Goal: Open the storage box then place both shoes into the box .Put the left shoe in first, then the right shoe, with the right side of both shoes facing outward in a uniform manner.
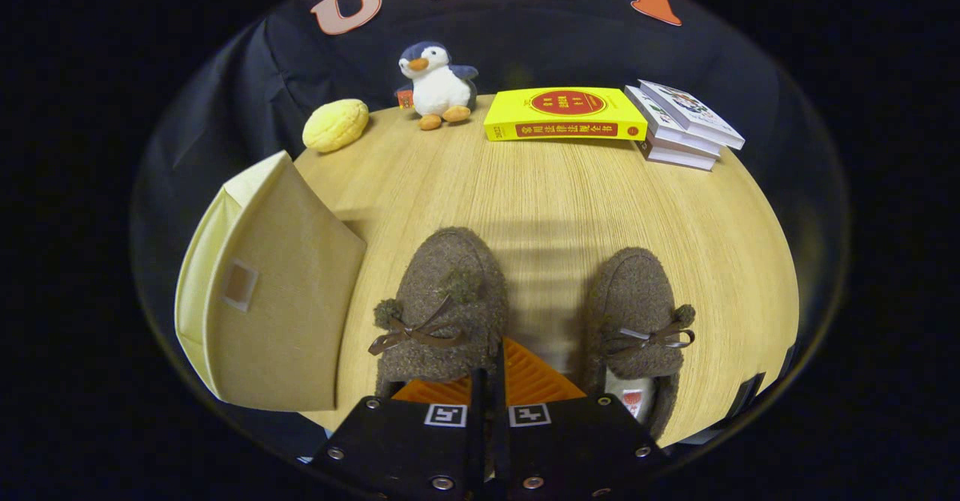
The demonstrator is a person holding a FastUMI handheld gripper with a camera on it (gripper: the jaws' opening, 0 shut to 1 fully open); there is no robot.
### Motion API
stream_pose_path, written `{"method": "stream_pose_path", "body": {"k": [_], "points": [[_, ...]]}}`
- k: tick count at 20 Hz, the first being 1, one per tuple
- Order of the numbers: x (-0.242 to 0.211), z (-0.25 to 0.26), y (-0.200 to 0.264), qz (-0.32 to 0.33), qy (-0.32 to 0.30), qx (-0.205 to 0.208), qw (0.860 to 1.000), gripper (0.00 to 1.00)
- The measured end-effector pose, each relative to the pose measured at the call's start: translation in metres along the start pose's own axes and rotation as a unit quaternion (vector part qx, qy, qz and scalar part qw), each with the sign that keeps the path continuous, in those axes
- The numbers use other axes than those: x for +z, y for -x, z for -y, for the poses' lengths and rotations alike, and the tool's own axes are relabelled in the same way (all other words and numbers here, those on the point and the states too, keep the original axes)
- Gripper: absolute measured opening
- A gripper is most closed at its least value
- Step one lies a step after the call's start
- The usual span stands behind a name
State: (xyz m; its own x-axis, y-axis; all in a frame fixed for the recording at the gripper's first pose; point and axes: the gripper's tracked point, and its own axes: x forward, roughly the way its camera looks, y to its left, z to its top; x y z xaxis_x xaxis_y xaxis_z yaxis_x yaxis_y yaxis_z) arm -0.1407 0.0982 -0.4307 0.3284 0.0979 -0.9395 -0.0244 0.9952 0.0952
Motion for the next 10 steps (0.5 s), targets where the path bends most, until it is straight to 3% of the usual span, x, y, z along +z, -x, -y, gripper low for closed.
{"method": "stream_pose_path", "body": {"k": [10], "points": [[0.066,-0.1,0.074,0.059,-0.002,0.03,0.998,0.06]]}}
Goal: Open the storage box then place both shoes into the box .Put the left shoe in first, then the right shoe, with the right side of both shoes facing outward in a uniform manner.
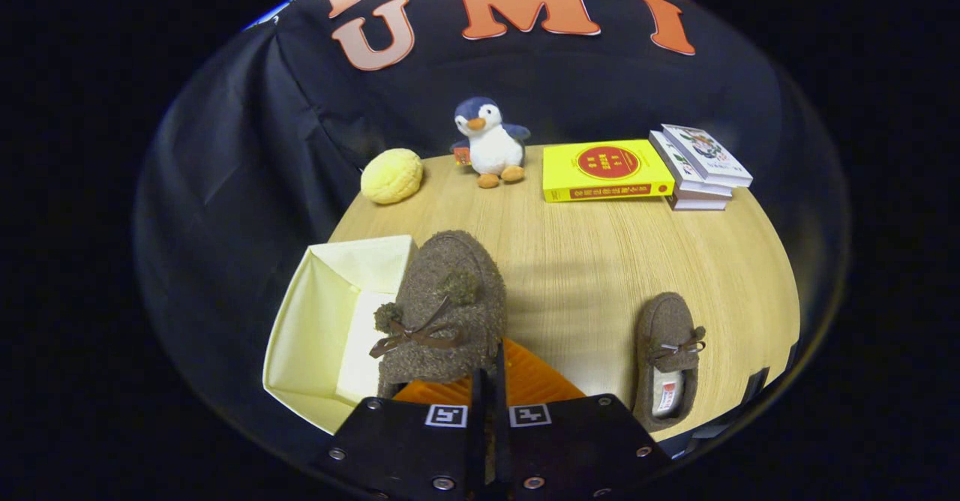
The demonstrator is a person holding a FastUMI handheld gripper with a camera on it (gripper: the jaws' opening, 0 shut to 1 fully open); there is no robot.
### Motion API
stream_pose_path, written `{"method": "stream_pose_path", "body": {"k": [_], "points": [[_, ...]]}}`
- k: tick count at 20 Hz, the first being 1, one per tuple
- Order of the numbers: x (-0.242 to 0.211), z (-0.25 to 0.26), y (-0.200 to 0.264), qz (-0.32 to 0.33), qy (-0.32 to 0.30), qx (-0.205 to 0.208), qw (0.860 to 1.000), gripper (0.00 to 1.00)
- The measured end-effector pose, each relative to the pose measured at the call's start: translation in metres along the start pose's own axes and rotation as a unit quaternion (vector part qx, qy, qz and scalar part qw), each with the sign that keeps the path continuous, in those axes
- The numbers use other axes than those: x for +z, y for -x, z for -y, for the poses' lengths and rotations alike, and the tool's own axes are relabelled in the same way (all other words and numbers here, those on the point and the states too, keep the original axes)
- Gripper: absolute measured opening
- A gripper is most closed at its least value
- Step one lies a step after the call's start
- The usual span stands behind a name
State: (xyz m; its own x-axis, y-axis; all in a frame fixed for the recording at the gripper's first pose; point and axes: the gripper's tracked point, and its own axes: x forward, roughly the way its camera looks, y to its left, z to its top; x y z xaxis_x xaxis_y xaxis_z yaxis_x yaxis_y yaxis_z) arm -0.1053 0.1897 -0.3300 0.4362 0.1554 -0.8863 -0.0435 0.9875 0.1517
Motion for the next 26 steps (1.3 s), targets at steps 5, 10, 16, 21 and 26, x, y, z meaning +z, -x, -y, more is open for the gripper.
{"method": "stream_pose_path", "body": {"k": [5,10,16,21,26], "points": [[0.016,-0.048,0.014,0.013,-0.005,0.015,1.0,0.06],[0.0,-0.102,-0.007,-0.024,-0.006,0.039,0.999,0.06],[-0.029,-0.149,-0.048,-0.075,0.014,0.045,0.996,0.06],[-0.046,-0.164,-0.081,-0.112,0.015,0.043,0.993,0.06],[-0.073,-0.166,-0.104,-0.148,0.01,0.024,0.989,0.06]]}}
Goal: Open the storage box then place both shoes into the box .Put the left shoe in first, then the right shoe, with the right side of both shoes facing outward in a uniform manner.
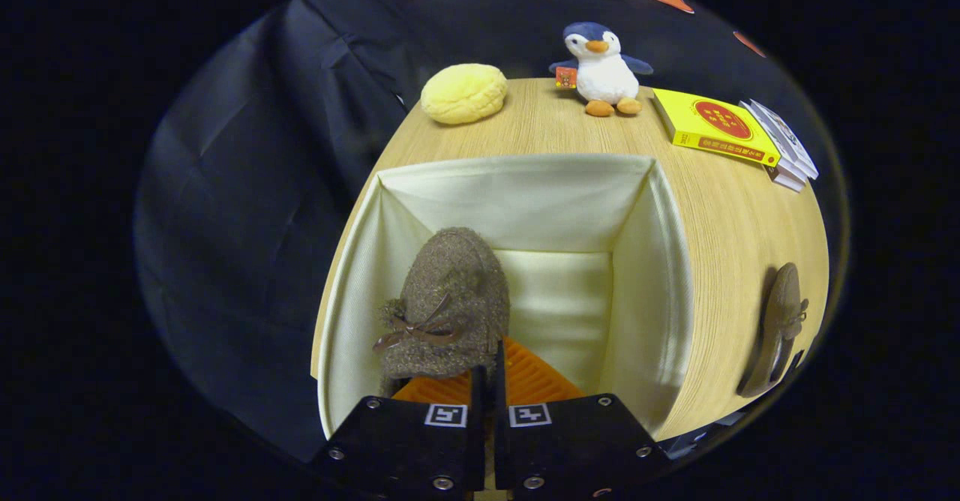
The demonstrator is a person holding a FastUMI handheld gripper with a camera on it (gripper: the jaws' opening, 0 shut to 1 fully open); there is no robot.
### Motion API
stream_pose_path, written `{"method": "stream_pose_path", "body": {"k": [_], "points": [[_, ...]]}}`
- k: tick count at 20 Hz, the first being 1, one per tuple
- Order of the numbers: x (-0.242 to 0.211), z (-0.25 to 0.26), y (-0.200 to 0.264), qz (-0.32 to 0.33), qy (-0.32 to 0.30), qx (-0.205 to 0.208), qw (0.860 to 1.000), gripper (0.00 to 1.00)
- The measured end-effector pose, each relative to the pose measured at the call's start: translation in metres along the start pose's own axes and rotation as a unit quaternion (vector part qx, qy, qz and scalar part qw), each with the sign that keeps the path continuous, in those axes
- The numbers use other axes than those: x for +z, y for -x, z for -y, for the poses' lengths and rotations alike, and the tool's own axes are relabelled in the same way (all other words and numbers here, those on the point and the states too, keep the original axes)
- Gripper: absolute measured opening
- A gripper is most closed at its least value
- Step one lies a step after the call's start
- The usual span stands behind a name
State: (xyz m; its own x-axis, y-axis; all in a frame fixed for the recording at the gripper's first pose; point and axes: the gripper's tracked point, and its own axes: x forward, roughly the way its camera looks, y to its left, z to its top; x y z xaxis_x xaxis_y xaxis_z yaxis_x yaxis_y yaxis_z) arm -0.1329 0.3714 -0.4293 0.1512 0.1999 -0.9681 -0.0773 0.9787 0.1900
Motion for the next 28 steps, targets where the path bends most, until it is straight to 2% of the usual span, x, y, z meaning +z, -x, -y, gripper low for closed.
{"method": "stream_pose_path", "body": {"k": [4,6,8,12,13,15,18,20,23,28], "points": [[-0.012,-0.008,-0.018,-0.032,-0.011,-0.003,0.999,0.06],[-0.019,-0.014,-0.021,-0.045,-0.012,0.009,0.999,0.06],[-0.022,-0.02,-0.018,-0.054,-0.021,0.035,0.998,0.11],[-0.025,-0.011,0.012,-0.051,-0.043,0.083,0.994,0.31],[-0.018,-0.008,0.026,-0.037,-0.055,0.104,0.992,0.41],[-0.002,0.007,0.057,-0.005,-0.074,0.136,0.988,0.5],[0.028,0.06,0.098,0.069,-0.083,0.141,0.984,0.63],[0.038,0.112,0.12,0.115,-0.081,0.118,0.983,0.69],[0.027,0.19,0.136,0.157,-0.077,0.055,0.983,0.86],[-0.031,0.309,0.128,0.128,-0.107,-0.017,0.986,0.93]]}}
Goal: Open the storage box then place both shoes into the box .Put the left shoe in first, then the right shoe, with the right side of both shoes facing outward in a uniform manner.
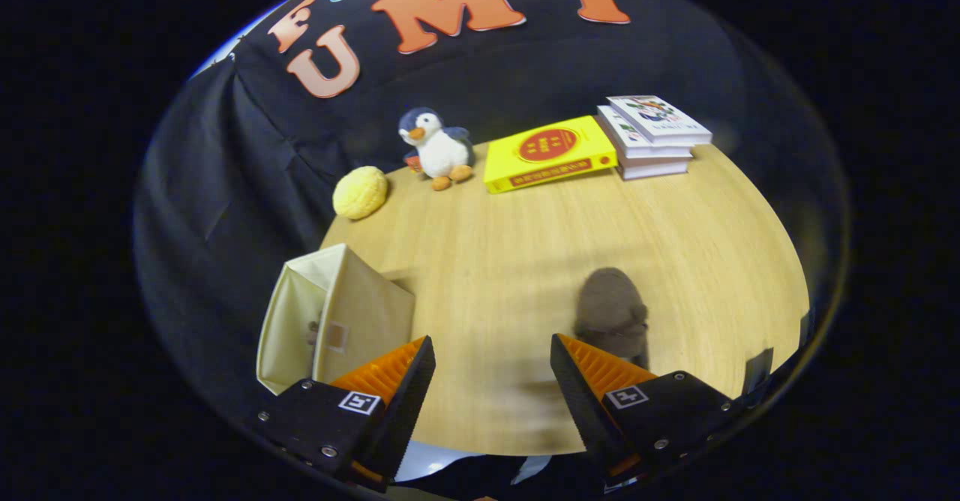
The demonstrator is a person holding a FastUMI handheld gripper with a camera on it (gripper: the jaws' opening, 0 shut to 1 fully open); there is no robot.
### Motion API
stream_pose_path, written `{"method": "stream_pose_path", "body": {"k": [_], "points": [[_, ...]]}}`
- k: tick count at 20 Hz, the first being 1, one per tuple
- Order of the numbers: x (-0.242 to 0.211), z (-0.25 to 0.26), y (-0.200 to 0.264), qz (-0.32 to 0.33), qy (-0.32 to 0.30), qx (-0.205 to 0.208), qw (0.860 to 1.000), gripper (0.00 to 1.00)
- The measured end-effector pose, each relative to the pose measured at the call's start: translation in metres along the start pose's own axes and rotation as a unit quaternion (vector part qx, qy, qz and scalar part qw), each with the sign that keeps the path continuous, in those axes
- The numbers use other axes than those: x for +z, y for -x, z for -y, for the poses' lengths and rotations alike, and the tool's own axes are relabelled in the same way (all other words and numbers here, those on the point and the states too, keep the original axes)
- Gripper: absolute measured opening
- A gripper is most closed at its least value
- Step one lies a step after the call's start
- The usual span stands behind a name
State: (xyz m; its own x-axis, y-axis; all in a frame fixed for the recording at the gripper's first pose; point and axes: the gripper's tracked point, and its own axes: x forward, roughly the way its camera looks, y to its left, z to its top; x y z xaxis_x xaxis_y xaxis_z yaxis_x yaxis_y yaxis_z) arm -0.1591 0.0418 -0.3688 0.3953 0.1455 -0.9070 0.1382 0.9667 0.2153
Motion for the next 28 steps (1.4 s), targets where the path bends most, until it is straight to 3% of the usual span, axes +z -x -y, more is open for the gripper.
{"method": "stream_pose_path", "body": {"k": [4,7,10,18,21,23,28], "points": [[-0.028,0.074,-0.007,-0.026,0.015,-0.04,0.999,0.93],[-0.045,0.095,-0.017,-0.048,0.005,-0.029,0.998,0.93],[-0.046,0.115,-0.039,-0.044,0.039,-0.047,0.997,0.85],[-0.028,0.118,-0.086,0.007,0.063,-0.059,0.996,0.38],[-0.03,0.125,-0.091,-0.003,0.042,-0.074,0.996,0.12],[-0.03,0.114,-0.085,-0.017,0.02,-0.057,0.998,0.04],[-0.003,0.066,-0.046,-0.009,0.021,-0.046,0.999,0.03]]}}
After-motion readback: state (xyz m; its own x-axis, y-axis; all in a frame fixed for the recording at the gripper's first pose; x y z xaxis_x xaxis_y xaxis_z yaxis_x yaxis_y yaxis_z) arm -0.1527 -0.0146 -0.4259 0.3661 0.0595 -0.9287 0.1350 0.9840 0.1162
